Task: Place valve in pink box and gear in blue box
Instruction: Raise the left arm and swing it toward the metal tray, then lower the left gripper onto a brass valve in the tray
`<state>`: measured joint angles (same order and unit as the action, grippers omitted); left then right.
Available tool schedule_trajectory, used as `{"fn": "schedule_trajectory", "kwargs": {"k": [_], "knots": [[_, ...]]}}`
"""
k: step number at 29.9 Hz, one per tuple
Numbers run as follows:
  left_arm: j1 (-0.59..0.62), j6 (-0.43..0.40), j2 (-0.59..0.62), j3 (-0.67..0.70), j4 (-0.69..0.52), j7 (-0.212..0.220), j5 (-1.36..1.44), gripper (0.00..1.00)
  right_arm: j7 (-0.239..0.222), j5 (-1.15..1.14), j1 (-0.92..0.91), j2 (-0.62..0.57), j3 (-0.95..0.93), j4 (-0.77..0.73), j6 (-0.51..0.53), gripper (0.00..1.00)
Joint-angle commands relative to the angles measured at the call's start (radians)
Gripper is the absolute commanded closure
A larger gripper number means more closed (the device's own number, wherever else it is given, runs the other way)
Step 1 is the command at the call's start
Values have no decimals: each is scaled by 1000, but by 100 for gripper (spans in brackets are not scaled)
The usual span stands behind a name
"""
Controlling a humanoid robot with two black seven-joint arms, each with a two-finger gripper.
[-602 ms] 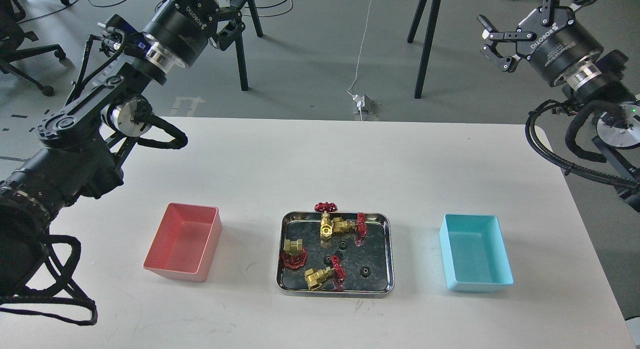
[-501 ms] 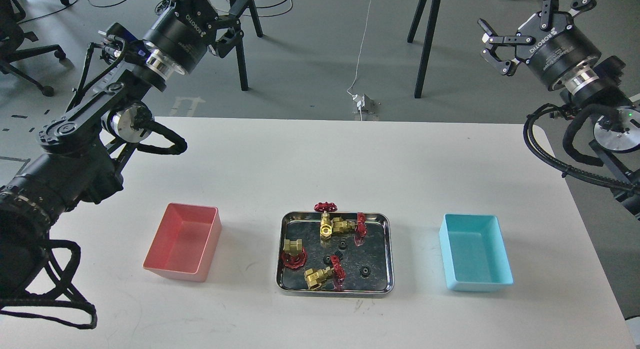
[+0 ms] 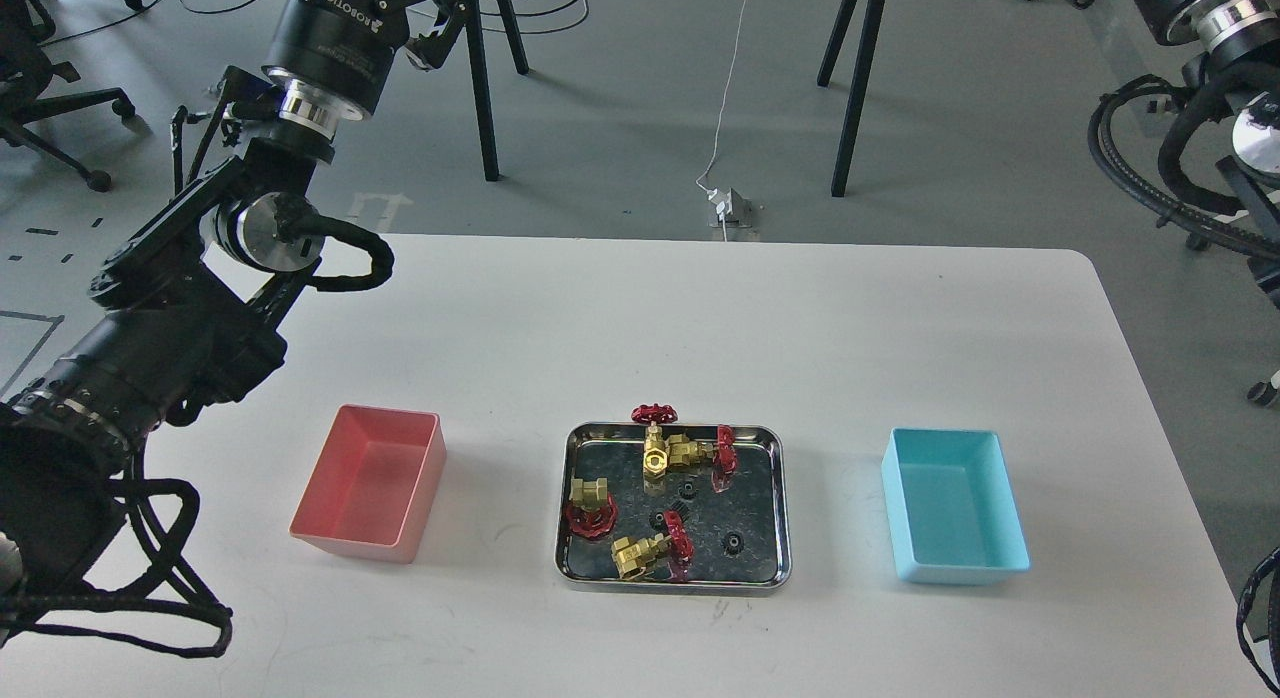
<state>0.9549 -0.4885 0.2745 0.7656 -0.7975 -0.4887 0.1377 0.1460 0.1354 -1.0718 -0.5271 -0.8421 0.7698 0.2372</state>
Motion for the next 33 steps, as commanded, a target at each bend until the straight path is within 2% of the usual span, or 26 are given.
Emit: {"fn": "schedule_trajectory", "kwargs": {"k": [1,5,9,13,17,20,22,24,26,29,33], "knots": [[60,0,109,-84,-191,0,67,0,-6,0,-4,-30,2,3,-38,0],[246,0,273,-421,-356,0,193,0,-9,0,16,-79,5,8,-38,0],[514,22,383,-838,-483,0,377,1,-9,0,42,-82,5,8,-42,0],[732,89,390,-1187,-571,0,618,1,-9,0,75,-76,6,19,-49,0],[843,151,336,-1458,-646,0,895,1,-9,-8,118,-74,9,133,-47,0],[858,226,214,-1630,-629,0,1028,1,-13,-17,112,-65,23,168,-50,0],[849,295,157,-1710,-609,0,1037,1,-17,-16,57,-31,55,134,-61,0],[814,370,118,-1781,-597,0,1039,1,-42,-14,-54,5,112,60,-87,0],[756,425,94,-1798,-565,0,1042,1,-69,-11,-118,30,178,2,-101,0],[679,461,81,-1798,-496,0,1048,1,-72,-8,-129,62,204,-26,-104,0],[613,482,57,-1796,-462,0,1051,1,-71,-8,-90,76,209,-24,-104,0]]}}
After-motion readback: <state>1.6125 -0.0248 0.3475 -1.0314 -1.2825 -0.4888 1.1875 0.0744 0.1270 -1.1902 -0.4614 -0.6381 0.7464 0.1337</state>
